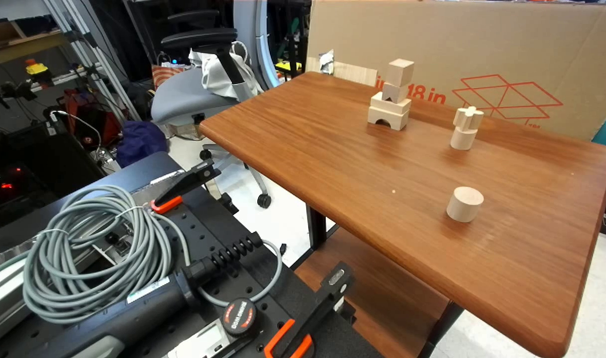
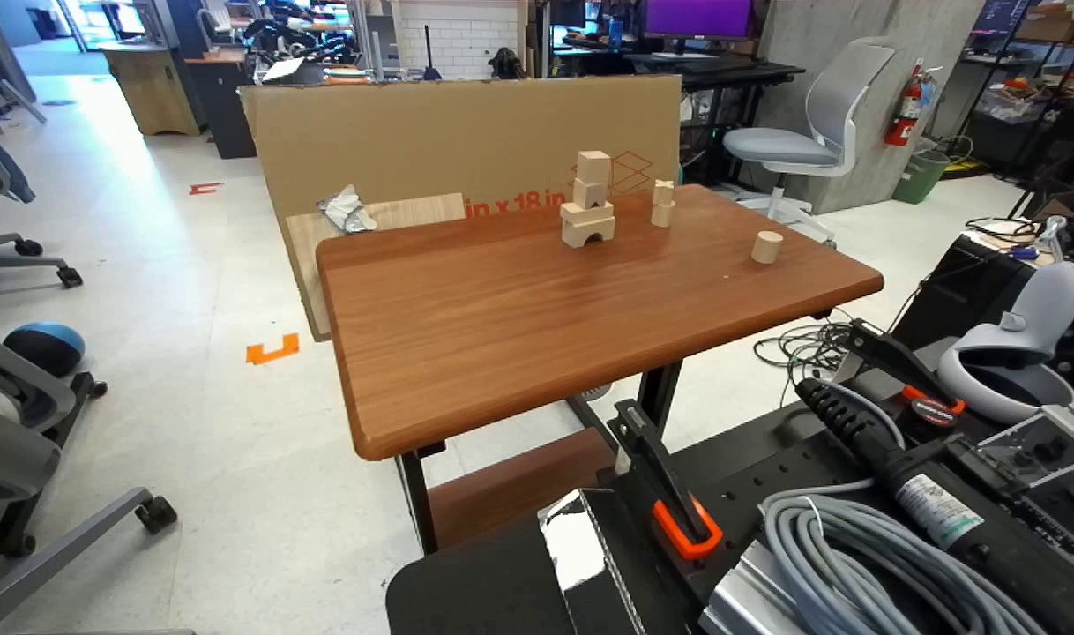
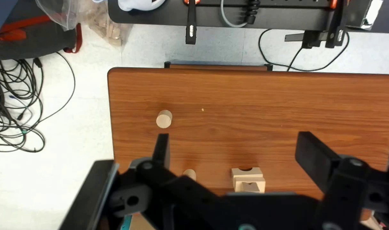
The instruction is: Put the flower shaped block on top of the cube
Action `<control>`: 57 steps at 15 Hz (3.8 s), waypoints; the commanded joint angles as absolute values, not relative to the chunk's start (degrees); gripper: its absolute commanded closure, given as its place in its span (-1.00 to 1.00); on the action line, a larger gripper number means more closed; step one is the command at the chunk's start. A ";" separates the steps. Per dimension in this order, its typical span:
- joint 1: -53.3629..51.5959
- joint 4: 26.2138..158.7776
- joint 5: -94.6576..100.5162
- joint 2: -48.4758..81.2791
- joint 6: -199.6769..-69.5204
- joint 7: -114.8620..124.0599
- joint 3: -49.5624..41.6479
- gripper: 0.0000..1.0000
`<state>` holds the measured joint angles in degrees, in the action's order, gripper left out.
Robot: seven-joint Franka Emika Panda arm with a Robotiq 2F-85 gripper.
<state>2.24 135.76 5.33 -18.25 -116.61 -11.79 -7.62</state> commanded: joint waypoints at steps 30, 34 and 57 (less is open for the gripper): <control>7.53 105.66 -5.78 27.78 -130.18 -5.17 -4.96 -1.00; 7.08 103.40 -5.25 31.04 -132.02 -2.28 -5.00 -1.00; 2.98 94.20 -2.67 41.82 -136.05 9.37 -5.98 0.46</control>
